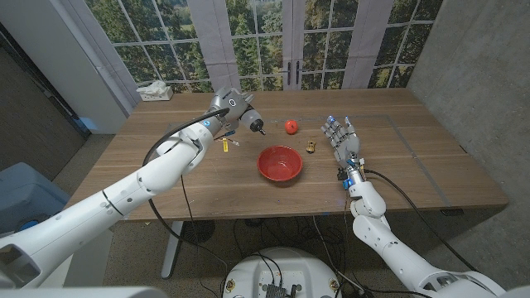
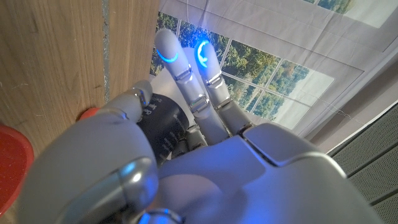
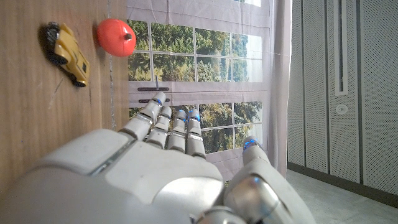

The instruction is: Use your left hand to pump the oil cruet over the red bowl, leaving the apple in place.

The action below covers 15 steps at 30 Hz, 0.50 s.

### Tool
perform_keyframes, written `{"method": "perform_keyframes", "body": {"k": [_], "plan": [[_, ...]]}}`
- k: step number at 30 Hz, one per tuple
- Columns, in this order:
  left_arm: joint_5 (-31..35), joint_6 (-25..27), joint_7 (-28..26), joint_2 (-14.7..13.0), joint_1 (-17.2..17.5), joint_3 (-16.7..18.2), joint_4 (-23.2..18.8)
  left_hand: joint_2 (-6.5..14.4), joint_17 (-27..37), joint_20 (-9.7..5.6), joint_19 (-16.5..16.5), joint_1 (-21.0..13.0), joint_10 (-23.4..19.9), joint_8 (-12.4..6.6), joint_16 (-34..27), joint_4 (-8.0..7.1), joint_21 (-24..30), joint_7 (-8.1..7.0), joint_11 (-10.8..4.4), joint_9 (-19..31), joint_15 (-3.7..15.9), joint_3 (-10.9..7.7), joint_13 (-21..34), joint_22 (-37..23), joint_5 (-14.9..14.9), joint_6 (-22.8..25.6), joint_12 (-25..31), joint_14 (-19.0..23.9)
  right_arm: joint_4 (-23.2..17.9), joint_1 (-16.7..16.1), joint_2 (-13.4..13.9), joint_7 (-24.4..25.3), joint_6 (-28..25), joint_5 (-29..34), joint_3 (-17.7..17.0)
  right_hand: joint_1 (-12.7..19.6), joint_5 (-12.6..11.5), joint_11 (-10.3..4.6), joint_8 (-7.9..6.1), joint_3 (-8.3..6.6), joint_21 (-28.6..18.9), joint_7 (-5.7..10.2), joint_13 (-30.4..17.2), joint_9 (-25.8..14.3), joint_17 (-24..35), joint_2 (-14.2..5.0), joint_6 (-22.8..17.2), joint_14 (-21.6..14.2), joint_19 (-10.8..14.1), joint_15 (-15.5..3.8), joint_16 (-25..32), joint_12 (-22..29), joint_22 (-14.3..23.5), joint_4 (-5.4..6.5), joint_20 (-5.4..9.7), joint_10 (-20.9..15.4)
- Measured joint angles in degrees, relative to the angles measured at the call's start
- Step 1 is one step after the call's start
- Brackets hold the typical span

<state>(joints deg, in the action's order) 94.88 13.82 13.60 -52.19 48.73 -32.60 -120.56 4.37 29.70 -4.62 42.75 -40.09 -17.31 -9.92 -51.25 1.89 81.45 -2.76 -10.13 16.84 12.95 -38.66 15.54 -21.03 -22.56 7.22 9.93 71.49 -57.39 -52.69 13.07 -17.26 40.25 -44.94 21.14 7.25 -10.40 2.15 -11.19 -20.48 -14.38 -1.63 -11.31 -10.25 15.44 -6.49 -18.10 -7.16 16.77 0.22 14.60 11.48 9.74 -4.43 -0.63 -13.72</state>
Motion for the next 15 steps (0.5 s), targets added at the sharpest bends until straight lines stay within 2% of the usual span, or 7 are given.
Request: {"method": "perform_keyframes", "body": {"k": [3, 5, 14, 15], "plan": [[0.5, -0.1, 0.6, 0.1, -0.2, -0.1, 0.0, -0.1, -0.2, 0.28, -0.3, 0.2, 1.3, 0.0, 0.6, -0.15, 0.0, 0.43, 0.31, -0.5, -0.05, 0.12, -0.4, 0.2, 0.0, -1.2, 0.0, -0.1, 0.2, 0.1, -0.1, -0.1, 0.0, 0.0, 0.0, 0.0, 0.0, 0.0, 0.0, 0.0, 0.4, 0.0, 0.0, 0.0, 0.0, 0.0, 0.0, 0.0, 0.0, 0.0, 0.0, 0.0, 0.0, 0.0, 0.0, 0.0], [0.7, -0.2, 0.9, 0.1, -0.3, -0.2, 0.0, 0.2, -0.3, 0.28, -0.3, 0.5, 2.0, 0.0, 0.9, -2.27, 0.0, 0.9, 0.64, -0.8, -0.05, -2.0, -0.7, 0.3, 0.0, -2.0, 0.0, -0.1, 0.3, 0.2, -0.1, -0.2, 0.0, 0.0, 0.0, 0.0, 0.0, 0.0, 0.0, 0.0, 0.4, 0.0, 0.0, 0.0, 0.0, 0.0, 0.0, 0.0, 0.0, 0.0, 0.0, 0.0, 0.0, 0.0, 0.0, 0.0], [1.9, -0.5, 2.2, 0.3, -0.8, -0.6, 0.0, 0.7, -0.7, 0.34, -0.7, 1.4, 6.8, 0.0, 2.0, -2.35, 0.0, 1.4, 1.16, -2.4, -0.15, -2.08, -2.0, 0.6, 0.0, -5.9, 0.0, -0.8, 1.3, 0.8, -0.3, -0.8, 0.0, -0.1, -0.1, 0.0, 0.0, 0.0, 0.0, 0.0, 0.4, 0.0, 0.0, 0.0, 0.0, 0.0, 0.0, -0.3, 0.0, 0.32, 0.0, 0.0, 0.0, 0.0, 0.0, 0.0], [2.1, -0.6, 2.3, 0.3, -0.9, -0.6, 0.0, 0.6, -0.8, 0.34, -0.7, 1.5, 7.1, 0.0, 2.1, -3.24, 0.0, 1.29, 1.22, -2.6, -0.15, -2.75, -2.1, 0.6, 0.0, -6.1, 0.0, -0.8, 1.4, 0.9, -0.4, -0.9, 0.0, -0.2, -0.1, 0.0, 0.0, 0.0, 0.0, 0.0, 0.4, 0.0, 0.0, 0.0, 0.0, 0.0, 0.0, -0.3, 0.0, 0.32, 0.0, 0.0, 0.0, 0.0, 0.0, 0.0]]}}
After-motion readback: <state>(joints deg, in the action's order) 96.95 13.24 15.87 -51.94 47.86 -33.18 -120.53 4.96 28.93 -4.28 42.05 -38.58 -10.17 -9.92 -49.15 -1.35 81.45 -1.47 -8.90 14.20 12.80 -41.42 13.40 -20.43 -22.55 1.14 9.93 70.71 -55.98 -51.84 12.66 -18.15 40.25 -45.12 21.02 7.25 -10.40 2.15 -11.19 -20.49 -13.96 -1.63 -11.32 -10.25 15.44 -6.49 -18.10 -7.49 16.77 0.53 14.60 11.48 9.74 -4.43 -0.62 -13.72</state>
